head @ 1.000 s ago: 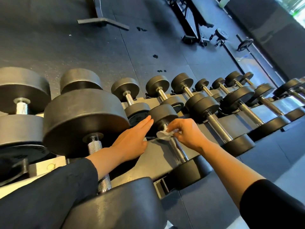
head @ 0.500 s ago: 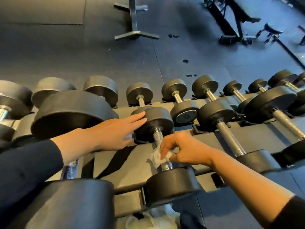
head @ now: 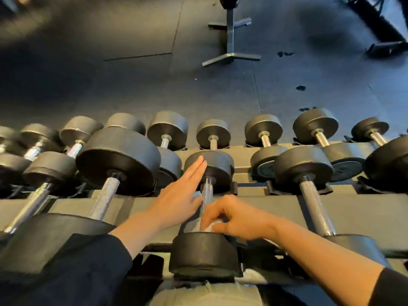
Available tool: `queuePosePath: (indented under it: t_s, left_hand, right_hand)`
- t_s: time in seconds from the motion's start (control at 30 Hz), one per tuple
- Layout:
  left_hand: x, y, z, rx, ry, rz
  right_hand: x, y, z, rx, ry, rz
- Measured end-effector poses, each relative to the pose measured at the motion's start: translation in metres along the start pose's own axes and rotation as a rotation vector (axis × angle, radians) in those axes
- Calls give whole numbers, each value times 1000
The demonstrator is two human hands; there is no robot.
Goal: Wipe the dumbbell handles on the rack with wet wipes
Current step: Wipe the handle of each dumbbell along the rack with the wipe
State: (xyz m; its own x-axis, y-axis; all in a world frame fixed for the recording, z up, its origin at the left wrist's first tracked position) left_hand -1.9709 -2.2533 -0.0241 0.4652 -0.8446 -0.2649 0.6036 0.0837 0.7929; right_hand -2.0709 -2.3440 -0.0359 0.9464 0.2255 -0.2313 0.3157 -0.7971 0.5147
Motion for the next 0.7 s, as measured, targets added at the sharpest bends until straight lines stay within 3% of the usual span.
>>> queuePosePath:
  t_s: [0.07, 0.2, 0.27, 0.4, 0.53, 0.7]
  left_hand:
    - [-7, -8, 4, -80, 24, 73]
    - [-17, -19, 7, -199, 155, 192]
    - [-23, -24, 8, -263, 237, 262]
    - [-33, -28, 5, -357, 383, 389]
    - [-33, -25, 5, -358, 424, 432]
    - [-32, -25, 3, -370, 474, 433]
  right_hand:
    - [1, 9, 4, 1, -32, 74]
    - [7, 35, 26, -165, -273, 433]
    - [14, 31, 34, -232, -344, 401]
    - [21, 17, 39, -120, -371, 404]
    - [19, 14, 35, 15, -329, 492]
    - [8, 7, 23, 20, -210, 363]
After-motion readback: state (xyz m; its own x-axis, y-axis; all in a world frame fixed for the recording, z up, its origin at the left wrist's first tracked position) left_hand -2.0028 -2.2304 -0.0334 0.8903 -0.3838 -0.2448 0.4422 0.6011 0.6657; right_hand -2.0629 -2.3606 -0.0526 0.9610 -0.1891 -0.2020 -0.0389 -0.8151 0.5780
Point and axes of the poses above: each hand's wrist, its own x-axis towards the middle knuckle, its own y-axis out of the back of the hand, z = x × y, the point moved 4 cm from there along x, towards the middle knuckle, and after that the axes turned 7 degrees about -x, right-handed, at the moved point
